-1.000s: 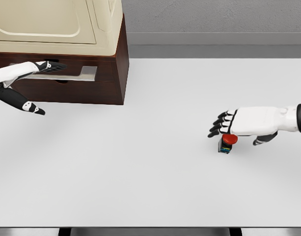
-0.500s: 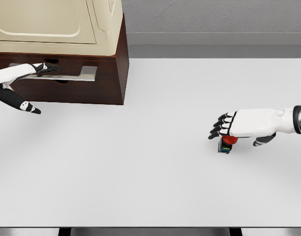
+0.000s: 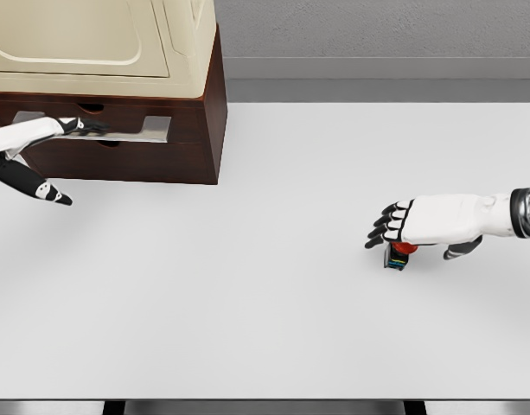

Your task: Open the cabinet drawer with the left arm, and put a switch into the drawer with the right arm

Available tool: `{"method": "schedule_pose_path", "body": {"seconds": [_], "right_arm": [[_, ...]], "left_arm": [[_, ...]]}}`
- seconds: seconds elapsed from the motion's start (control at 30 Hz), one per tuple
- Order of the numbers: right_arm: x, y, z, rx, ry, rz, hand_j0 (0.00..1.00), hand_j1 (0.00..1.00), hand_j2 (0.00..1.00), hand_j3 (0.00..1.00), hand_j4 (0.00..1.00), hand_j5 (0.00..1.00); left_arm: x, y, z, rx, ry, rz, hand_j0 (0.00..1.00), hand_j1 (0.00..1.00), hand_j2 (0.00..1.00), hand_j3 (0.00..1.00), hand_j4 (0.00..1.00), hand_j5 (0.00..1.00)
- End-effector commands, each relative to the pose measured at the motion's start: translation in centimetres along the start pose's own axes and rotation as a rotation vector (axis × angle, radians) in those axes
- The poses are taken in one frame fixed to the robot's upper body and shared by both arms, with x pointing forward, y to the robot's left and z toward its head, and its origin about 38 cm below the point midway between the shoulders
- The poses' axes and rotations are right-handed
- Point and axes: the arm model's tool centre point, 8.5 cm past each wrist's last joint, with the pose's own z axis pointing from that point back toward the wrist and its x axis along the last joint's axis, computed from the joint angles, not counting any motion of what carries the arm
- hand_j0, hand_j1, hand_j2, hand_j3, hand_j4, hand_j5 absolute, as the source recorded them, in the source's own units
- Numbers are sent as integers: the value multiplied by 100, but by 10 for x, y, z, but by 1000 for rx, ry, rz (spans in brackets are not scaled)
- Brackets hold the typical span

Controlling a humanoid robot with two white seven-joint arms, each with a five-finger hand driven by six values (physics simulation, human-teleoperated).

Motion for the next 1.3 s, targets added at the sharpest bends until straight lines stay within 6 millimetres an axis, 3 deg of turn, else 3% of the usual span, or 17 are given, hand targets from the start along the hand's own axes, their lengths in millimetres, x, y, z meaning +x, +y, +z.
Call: {"method": "schedule_pose_path", "body": {"seconds": [0.0,0.13,0.27,0.33,0.37,1.27], "right_arm": [[0,-1,0,-4,-1,-3,100,100,100,100,100,100],[2,-4,-4,-12,-11,3,100,100,100,100,100,100],[3,-4,-4,-13,-11,4,85,85,85,85,85,85],[3,-4,-4,-13,-11,4,88,88,88,88,88,88],[3,-4,-4,-13,-11,4,100,100,100,100,100,100],[7,-7,-1,-14,-16,17,100,100,100,100,100,100]], "left_arm": [[-1,-8,-1,-33,3,-6,100,100,100,100,100,100],[-2,-15,-1,-52,0,-1,100,100,100,100,100,100],[0,-21,2,-81,-3,-5,100,100,100,100,100,100],[1,-22,3,-91,-6,-4,100,100,100,100,100,100],[2,-24,3,-111,-10,-4,100,100,100,100,100,100],[7,-27,34,-233,-47,-16,100,100,100,100,100,100]]}}
